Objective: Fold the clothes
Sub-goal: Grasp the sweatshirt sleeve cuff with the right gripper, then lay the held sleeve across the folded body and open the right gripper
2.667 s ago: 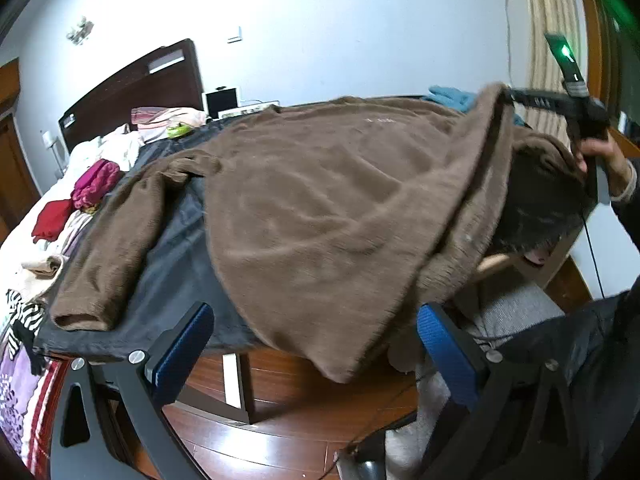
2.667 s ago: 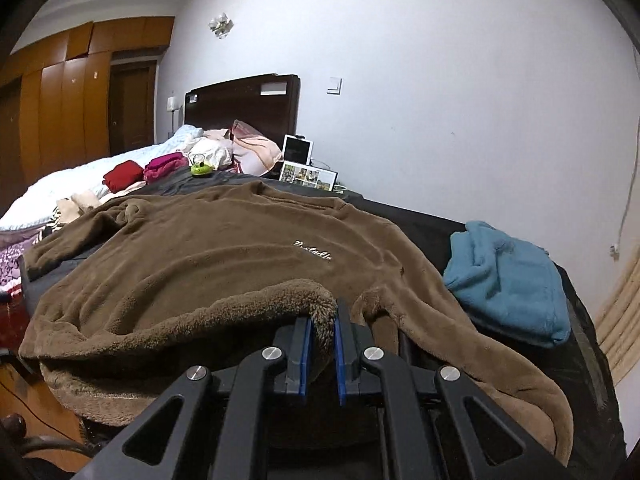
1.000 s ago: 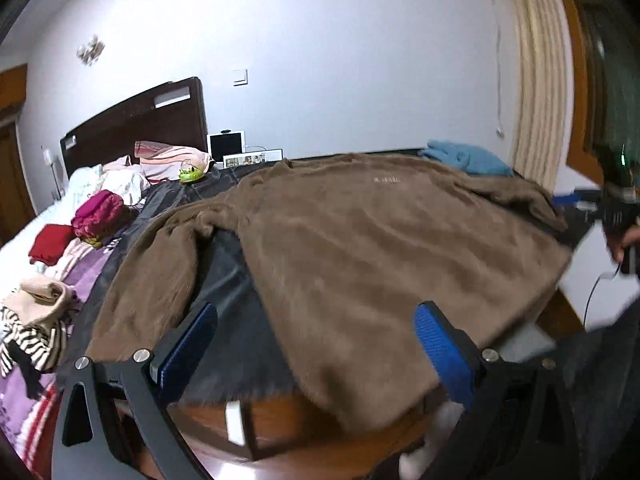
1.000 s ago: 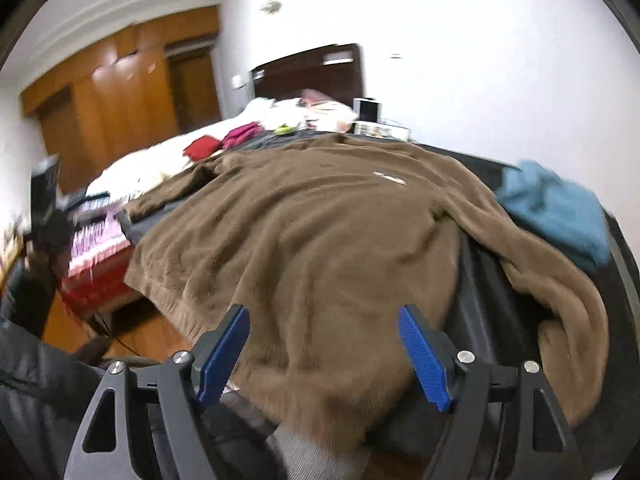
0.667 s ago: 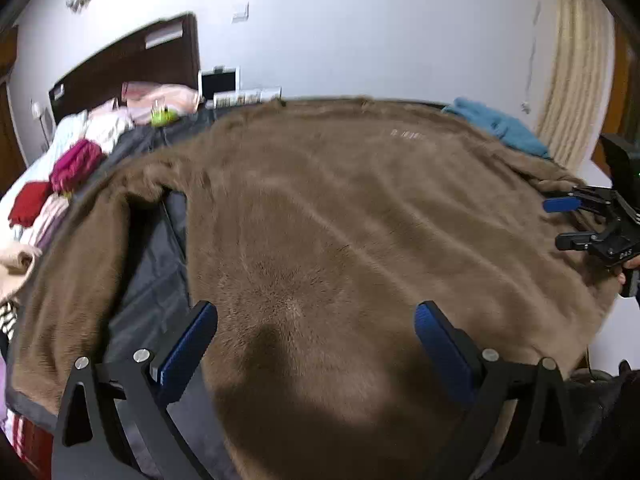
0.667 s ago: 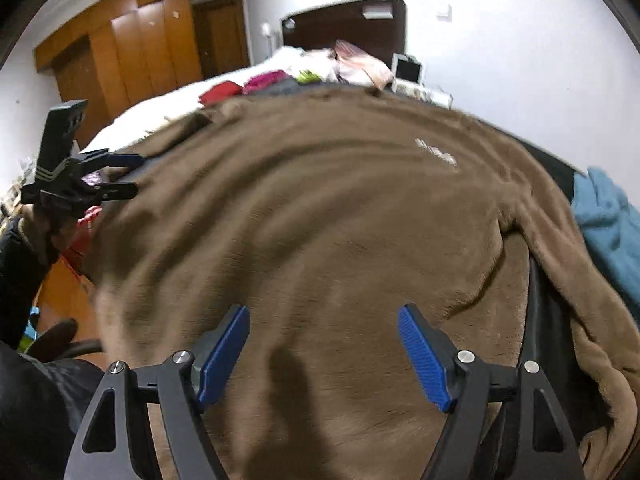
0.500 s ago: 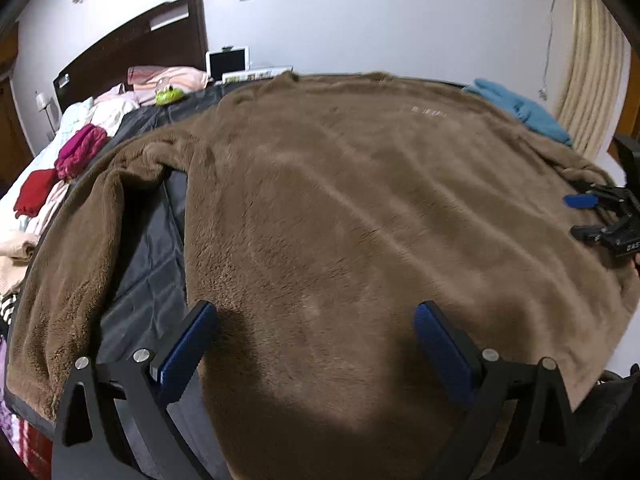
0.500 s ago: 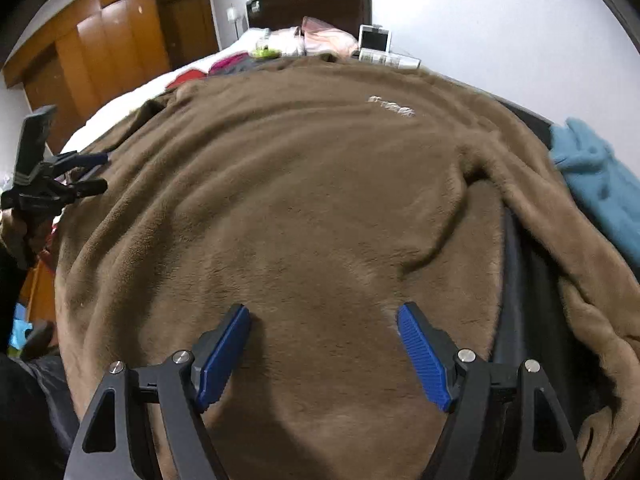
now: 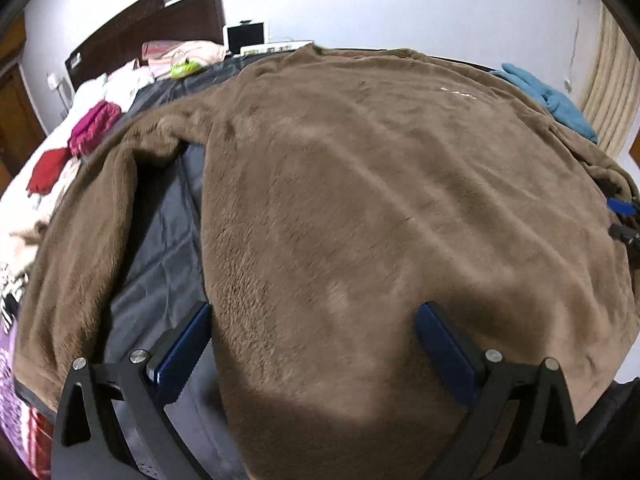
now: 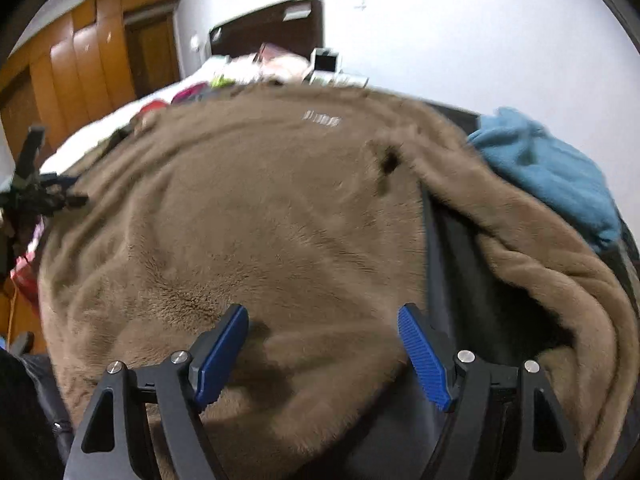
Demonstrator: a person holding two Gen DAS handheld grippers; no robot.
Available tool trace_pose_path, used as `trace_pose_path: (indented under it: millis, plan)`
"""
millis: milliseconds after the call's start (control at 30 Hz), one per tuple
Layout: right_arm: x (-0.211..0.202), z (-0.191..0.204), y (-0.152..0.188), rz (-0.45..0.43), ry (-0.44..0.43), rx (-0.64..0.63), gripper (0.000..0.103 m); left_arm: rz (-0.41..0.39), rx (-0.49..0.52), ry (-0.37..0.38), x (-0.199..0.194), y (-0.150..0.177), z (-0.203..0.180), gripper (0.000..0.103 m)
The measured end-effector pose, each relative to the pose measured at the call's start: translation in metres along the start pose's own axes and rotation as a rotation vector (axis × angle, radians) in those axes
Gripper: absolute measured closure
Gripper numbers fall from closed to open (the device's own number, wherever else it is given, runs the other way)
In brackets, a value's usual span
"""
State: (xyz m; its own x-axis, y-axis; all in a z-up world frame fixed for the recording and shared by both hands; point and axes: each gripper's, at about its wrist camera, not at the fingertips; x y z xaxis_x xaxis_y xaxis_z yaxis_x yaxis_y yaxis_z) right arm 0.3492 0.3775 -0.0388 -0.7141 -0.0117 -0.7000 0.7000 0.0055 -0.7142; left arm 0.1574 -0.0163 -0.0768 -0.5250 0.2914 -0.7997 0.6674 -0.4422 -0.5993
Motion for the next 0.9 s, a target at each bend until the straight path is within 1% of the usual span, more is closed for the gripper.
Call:
trace_pose_path:
  millis: [100,133,200,267,367,467,533,567,633,667,700,733,833,900]
  plan:
    - [-0.037,-0.021,0.006,-0.105,0.118,0.083,0.025,-0.033,0.037,0.025,-0.012,-0.012,-0.019,0.001]
    - [-0.049,-0.03,0.01,-0.129,0.179,0.109,0.024,-0.042,0.045,0.03,-0.015,-0.017,-0.026,0.001]
    - [-0.068,-0.05,0.018,-0.154,0.306,0.168,0.024,-0.058,0.069,0.049,-0.019,-0.027,-0.04,0.001]
    - [-0.072,-0.066,0.024,-0.137,0.366,0.221,0.024,-0.073,0.095,0.073,-0.023,-0.037,-0.054,0.001]
    - [-0.067,-0.09,0.039,-0.088,0.371,0.302,0.024,-0.096,0.14,0.102,-0.024,-0.052,-0.074,0.001]
    - [-0.061,-0.112,0.053,-0.038,0.372,0.377,0.025,-0.112,0.182,0.118,-0.029,-0.06,-0.095,0.001]
    - [-0.049,-0.118,0.054,-0.011,0.355,0.385,0.027,-0.123,0.202,0.126,-0.031,-0.065,-0.105,0.001]
    - [-0.044,-0.123,0.054,-0.001,0.343,0.39,0.03,-0.129,0.212,0.129,-0.032,-0.066,-0.109,0.001]
    - [-0.037,-0.131,0.053,0.004,0.29,0.416,0.052,-0.14,0.227,0.135,-0.035,-0.07,-0.117,0.001]
    - [-0.036,-0.134,0.052,0.003,0.279,0.421,0.057,-0.144,0.23,0.136,-0.036,-0.071,-0.118,0.001]
    - [-0.037,-0.133,0.048,0.003,0.302,0.406,0.073,-0.145,0.229,0.137,-0.035,-0.072,-0.119,0.001]
    - [-0.038,-0.132,0.044,0.003,0.33,0.387,0.08,-0.145,0.226,0.138,-0.034,-0.073,-0.119,0.001]
    - [-0.048,-0.126,0.028,-0.025,0.436,0.32,0.085,-0.139,0.209,0.142,-0.029,-0.076,-0.116,0.001]
    - [-0.058,-0.119,0.013,-0.065,0.547,0.258,0.085,-0.13,0.184,0.149,-0.023,-0.079,-0.11,0.001]
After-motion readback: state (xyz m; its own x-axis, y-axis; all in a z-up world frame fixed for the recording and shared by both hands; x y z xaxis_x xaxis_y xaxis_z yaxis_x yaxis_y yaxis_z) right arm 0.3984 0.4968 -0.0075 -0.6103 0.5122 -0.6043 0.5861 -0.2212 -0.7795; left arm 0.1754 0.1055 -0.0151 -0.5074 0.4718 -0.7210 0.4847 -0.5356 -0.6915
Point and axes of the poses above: each gripper's, at about its wrist camera, not at the fingertips, and x roughly the way its jaws point, z to its left, y to its underside, and after that the axes turned 1 degree about -z, right-handed
